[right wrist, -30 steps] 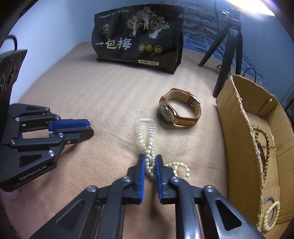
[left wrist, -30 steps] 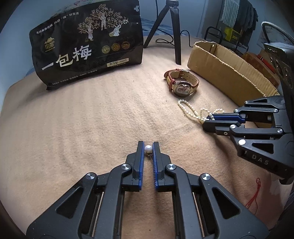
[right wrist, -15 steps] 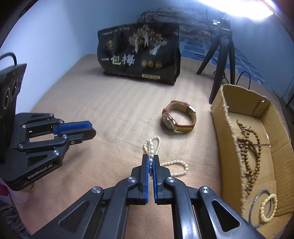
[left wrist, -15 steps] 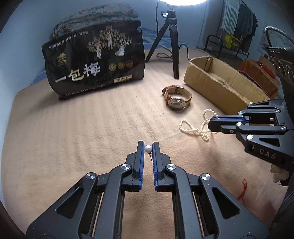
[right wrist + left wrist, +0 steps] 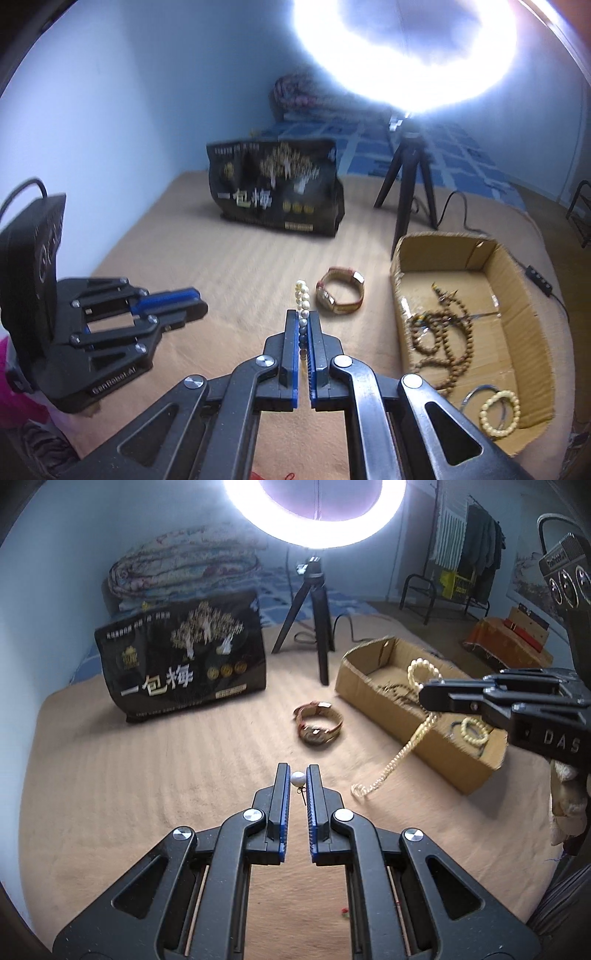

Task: Organize jewelry
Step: 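Lift the pearl necklace over the box with the right tool while the left tool carries the earring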

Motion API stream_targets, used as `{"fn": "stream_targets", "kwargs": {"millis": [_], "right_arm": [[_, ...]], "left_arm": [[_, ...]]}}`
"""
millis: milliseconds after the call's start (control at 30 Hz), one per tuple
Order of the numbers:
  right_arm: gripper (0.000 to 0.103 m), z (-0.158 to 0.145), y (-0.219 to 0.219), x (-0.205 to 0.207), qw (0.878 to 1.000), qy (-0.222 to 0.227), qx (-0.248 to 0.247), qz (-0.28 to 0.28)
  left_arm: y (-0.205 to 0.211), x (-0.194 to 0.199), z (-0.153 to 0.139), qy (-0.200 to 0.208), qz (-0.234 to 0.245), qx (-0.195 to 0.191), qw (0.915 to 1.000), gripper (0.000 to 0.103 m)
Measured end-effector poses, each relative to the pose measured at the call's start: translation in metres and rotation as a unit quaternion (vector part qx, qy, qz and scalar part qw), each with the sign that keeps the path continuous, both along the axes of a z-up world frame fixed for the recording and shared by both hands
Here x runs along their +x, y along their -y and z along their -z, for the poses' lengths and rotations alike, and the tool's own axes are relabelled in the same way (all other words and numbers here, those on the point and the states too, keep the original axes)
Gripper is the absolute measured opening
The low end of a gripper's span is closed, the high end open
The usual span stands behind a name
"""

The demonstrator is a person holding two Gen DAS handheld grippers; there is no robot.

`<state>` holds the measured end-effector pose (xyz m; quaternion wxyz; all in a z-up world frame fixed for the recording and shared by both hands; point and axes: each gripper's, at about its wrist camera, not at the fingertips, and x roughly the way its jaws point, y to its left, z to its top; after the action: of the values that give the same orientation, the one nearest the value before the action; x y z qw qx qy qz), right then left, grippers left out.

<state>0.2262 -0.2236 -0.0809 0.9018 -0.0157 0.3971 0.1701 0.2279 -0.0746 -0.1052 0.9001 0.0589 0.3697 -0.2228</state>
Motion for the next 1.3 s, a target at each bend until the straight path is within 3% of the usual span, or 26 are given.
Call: {"fn": "stream_targets", "kwargs": {"millis": [333, 567, 833, 1300], "right_arm": [[0.001, -0.062, 0.035, -0.023, 0.997, 0.061, 0.046, 0.029], [0.001, -0.084, 0.070, -0.030, 0.993, 0.084, 0.061, 0.062], [0.001, -0.084, 0.109, -0.036, 0.989, 0.092, 0.062, 0.095], [0.001, -0.059, 0.171, -0.033, 0.986, 0.061, 0.053, 0.145]], "left_arm": [[0.036, -0.025, -0.044, 0.045, 0.020, -0.015, 0.9987, 0.006], [0.070, -0.035, -0.060, 0.063, 0.045, -0.015, 0.9969, 0.006], [0.110, -0.041, -0.069, 0.070, 0.074, -0.016, 0.9947, 0.006], [0.157, -0.021, -0.051, 0.044, 0.085, -0.026, 0.9950, 0.006]]}}
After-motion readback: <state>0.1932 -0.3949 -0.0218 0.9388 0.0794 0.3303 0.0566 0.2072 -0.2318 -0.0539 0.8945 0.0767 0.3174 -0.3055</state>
